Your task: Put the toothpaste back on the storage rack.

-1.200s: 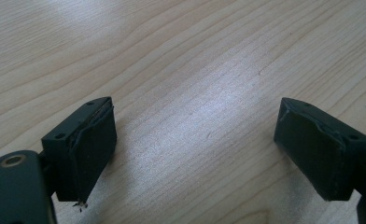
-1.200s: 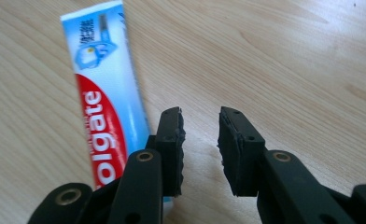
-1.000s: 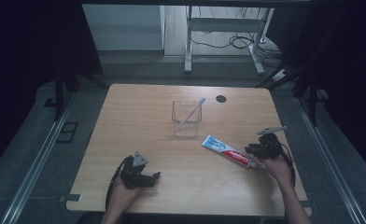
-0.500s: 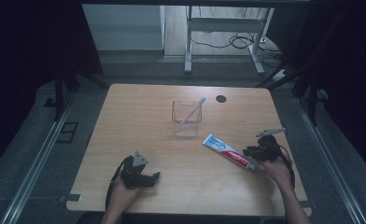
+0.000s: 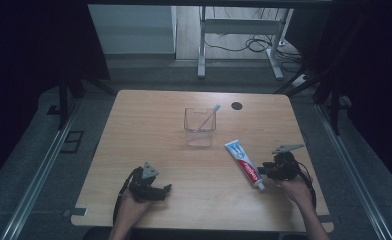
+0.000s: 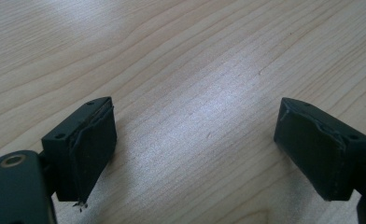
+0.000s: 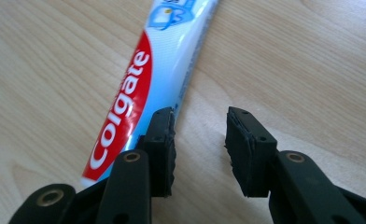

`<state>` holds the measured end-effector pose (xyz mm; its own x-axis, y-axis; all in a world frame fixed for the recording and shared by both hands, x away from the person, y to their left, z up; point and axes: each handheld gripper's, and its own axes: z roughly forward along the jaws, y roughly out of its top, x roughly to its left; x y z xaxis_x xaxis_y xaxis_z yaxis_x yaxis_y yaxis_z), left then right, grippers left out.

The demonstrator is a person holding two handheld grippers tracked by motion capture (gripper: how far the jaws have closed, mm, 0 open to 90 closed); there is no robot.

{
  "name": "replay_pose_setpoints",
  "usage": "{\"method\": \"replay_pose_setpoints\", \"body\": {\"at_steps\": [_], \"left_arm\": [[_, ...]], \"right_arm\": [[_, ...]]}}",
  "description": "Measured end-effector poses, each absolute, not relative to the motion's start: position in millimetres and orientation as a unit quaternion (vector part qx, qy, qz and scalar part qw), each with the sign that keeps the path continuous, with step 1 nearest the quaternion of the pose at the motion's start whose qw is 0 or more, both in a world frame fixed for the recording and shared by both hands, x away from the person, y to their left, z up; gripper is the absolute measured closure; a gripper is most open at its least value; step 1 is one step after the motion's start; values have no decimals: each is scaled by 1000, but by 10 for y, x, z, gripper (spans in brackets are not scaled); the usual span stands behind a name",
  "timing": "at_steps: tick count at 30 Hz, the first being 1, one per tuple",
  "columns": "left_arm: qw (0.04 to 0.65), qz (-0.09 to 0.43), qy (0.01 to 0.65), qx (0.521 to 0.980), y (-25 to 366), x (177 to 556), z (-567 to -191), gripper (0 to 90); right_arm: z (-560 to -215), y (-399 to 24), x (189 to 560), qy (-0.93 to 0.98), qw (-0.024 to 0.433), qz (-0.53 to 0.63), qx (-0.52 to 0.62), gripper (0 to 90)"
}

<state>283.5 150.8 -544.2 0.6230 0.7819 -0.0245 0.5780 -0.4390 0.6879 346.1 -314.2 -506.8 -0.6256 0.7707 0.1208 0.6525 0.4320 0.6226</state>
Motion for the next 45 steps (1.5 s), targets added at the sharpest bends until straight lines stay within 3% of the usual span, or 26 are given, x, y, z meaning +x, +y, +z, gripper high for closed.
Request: {"method": "replay_pose_setpoints", "body": {"at_steps": [8, 23, 45], "left_arm": [[338, 151, 406, 836, 1511, 2836, -5441, 130], [338, 150, 407, 835, 1509, 2835, -5441, 131], [337, 150, 406, 836, 1512, 2836, -5439, 130]], "right_arm": [[-5054, -3144, 3398, 843, 93, 322, 420, 595], [-4876, -3122, 3452, 845, 81, 310, 427, 440], [-4854, -2705, 3668, 865, 33, 271, 421, 390]]}}
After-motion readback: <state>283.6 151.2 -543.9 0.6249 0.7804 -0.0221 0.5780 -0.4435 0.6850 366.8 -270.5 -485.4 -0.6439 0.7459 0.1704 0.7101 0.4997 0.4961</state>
